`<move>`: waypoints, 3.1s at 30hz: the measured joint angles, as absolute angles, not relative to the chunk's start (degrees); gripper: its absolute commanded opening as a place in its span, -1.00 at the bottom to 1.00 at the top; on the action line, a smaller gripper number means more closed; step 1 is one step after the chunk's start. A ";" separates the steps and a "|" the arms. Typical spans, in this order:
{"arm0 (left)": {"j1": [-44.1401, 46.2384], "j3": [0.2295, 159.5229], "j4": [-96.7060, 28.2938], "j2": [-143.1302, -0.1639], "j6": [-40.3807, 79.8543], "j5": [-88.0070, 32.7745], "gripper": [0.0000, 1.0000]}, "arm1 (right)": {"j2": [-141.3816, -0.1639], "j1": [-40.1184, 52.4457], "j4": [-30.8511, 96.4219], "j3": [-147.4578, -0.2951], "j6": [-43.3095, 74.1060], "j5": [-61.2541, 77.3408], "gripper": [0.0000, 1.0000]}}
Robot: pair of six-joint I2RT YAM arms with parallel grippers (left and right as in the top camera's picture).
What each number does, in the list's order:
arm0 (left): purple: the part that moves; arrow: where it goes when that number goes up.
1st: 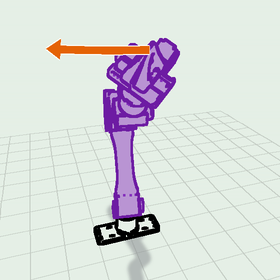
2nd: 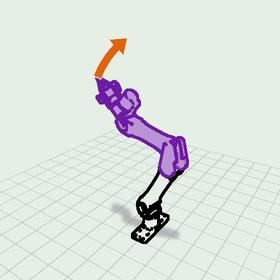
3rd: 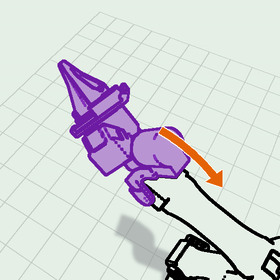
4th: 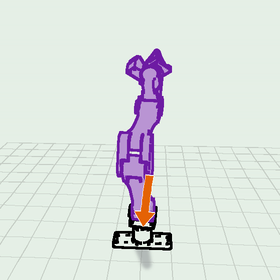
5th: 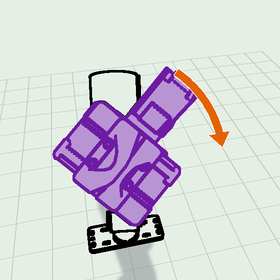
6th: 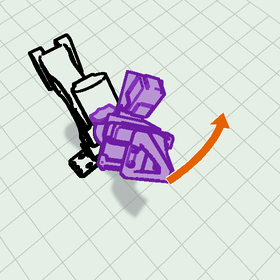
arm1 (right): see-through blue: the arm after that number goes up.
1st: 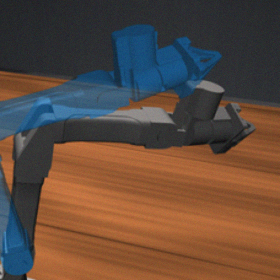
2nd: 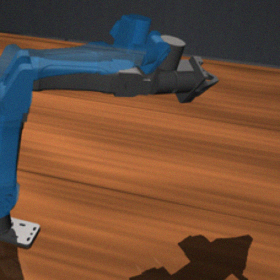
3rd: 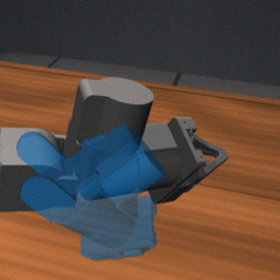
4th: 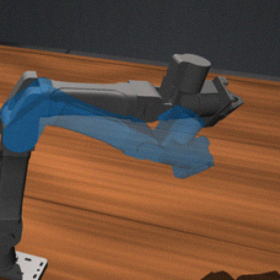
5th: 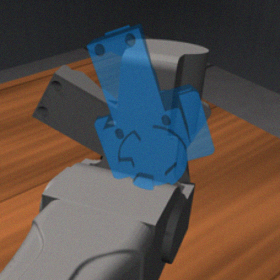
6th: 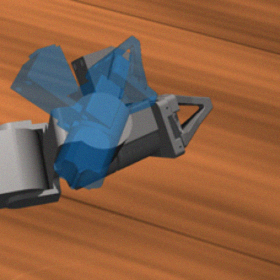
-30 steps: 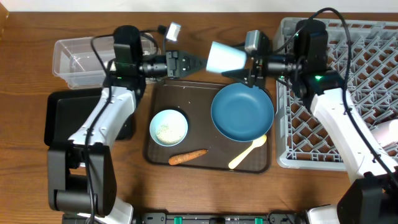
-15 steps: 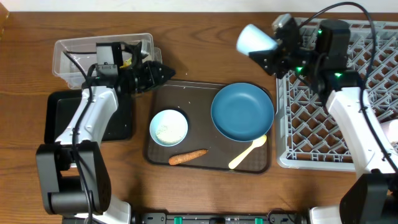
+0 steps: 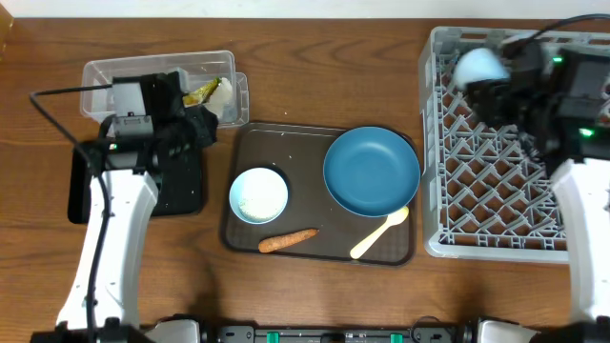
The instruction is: Sort waste into correct bins and load items into the dishwasher rack
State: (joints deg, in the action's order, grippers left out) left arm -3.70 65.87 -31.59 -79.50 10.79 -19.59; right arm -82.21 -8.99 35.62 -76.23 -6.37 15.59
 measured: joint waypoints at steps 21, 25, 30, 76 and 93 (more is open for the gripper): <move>-3.70 65.87 -32.93 -79.40 10.44 -16.12 -0.36 | -88.60 -41.89 41.74 -81.01 3.97 3.27 -0.98; -3.70 65.87 -33.10 -79.40 10.44 -16.12 -0.35 | -92.18 -44.66 38.13 -81.01 6.15 3.07 -0.98; -3.70 65.87 -33.10 -79.40 10.44 -16.12 -0.35 | -95.15 -45.32 35.07 -81.01 7.62 3.03 -0.97; -3.70 65.87 -33.43 -79.40 10.44 -16.12 -0.34 | -105.10 -44.97 28.08 -81.06 10.44 24.12 0.86; -3.70 65.87 -33.45 -79.40 10.24 -16.12 -0.03 | -103.68 -22.48 31.46 -81.06 1.17 37.34 0.82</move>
State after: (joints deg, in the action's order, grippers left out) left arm -3.70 65.87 -33.45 -79.40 10.24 -16.12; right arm -103.68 -22.48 31.46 -81.06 1.17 37.34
